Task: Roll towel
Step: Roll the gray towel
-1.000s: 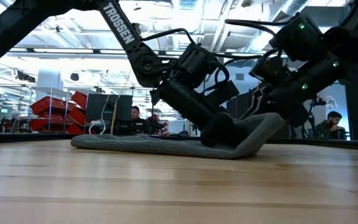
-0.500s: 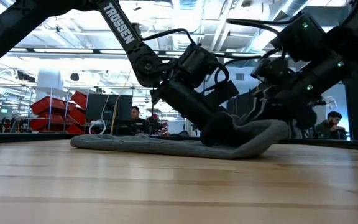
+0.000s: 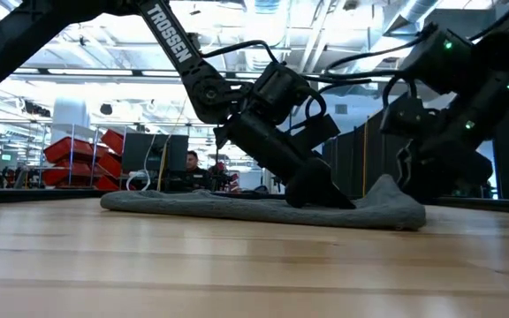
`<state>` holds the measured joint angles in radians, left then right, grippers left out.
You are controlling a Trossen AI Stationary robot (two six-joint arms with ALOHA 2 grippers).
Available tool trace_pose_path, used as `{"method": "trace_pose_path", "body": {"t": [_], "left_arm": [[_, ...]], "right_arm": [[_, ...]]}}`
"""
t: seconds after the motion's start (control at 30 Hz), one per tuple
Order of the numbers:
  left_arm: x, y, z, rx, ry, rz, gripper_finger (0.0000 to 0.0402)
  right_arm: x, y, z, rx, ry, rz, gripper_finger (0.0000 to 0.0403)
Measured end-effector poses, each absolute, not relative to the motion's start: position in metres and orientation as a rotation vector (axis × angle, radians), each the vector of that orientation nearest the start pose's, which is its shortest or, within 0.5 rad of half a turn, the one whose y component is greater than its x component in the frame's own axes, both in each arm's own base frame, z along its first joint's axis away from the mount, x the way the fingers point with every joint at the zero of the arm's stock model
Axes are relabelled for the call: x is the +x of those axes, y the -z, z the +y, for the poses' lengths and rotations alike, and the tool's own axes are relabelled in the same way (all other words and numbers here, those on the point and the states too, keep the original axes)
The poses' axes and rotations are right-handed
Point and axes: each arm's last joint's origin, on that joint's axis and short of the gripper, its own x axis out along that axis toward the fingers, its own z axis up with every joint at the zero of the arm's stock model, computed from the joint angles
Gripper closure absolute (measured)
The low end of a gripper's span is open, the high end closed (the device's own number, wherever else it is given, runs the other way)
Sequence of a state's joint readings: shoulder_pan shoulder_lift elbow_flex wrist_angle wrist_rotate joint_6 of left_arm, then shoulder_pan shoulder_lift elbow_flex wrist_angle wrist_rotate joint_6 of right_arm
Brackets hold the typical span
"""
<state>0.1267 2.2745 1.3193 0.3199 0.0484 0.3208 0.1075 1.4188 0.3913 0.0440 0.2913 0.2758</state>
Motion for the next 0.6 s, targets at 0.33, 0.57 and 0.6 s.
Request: {"method": "trace_pose_path", "body": {"t": [0.33,0.57,0.6], "left_arm": [[0.455,-0.082,0.057,0.254,0.023,0.642,0.0386],[0.455,-0.082,0.057,0.255,0.024,0.642,0.0386],[0.455,-0.082,0.057,0.255,0.024,0.643,0.0386]], "right_arm": [[0.202,-0.104,0.014,0.146,0.383,1.000,0.0262],[0.193,-0.109,0.005,0.153,0.408,1.058,0.0262],[0.192,-0.109,0.004,0.157,0.413,1.065,0.0262]]}}
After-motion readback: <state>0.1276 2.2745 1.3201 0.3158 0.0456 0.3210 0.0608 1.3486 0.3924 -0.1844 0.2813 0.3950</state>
